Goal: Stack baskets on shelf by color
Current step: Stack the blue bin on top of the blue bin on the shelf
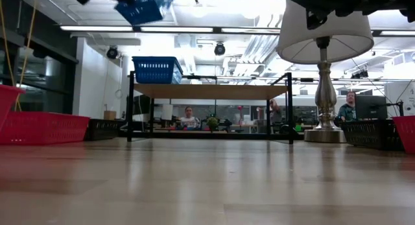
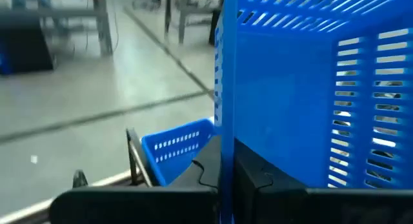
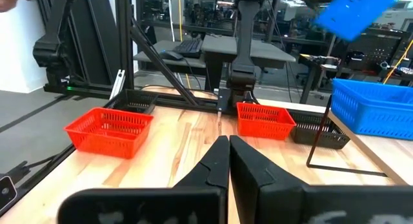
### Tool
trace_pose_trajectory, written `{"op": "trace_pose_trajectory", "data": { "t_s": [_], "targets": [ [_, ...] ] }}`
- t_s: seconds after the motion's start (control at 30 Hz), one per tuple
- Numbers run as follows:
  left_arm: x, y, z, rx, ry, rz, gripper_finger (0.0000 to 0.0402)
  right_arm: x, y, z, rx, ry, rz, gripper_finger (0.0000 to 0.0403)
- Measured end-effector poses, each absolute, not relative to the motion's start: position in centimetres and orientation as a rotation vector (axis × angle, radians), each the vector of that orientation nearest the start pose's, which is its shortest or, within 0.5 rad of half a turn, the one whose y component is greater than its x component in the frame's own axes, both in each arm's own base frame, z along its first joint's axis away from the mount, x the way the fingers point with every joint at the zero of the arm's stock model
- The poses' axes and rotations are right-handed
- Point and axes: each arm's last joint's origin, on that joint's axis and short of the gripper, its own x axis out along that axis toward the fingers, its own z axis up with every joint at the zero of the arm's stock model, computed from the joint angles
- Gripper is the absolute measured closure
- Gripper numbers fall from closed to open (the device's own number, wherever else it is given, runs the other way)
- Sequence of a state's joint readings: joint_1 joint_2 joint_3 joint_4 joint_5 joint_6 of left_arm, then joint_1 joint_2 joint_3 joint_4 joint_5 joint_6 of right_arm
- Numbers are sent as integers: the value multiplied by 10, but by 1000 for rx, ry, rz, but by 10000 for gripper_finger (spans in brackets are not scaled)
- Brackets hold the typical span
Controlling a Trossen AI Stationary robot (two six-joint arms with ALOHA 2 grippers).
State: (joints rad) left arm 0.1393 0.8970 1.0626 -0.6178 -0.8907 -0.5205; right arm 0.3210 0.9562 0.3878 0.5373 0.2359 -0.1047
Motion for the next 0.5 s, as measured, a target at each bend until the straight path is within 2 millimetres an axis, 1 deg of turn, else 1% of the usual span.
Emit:
{"op": "trace_pose_trajectory", "data": {
  "t_s": [0.13, 0.27, 0.37, 0.5],
  "targets": [
    [165, 79, 363, -388, 219, 1140, 401, 194, 57, 236, -108, 16, 86, 402],
    [174, 105, 350, -466, 265, 1162, 401, 194, 57, 236, -66, 16, 68, 402],
    [183, 118, 343, -501, 291, 1144, 401, 194, 56, 236, -35, 18, 45, 402],
    [191, 125, 337, -535, 324, 1140, 401, 194, 56, 236, -29, 18, 26, 402]
  ]
}}
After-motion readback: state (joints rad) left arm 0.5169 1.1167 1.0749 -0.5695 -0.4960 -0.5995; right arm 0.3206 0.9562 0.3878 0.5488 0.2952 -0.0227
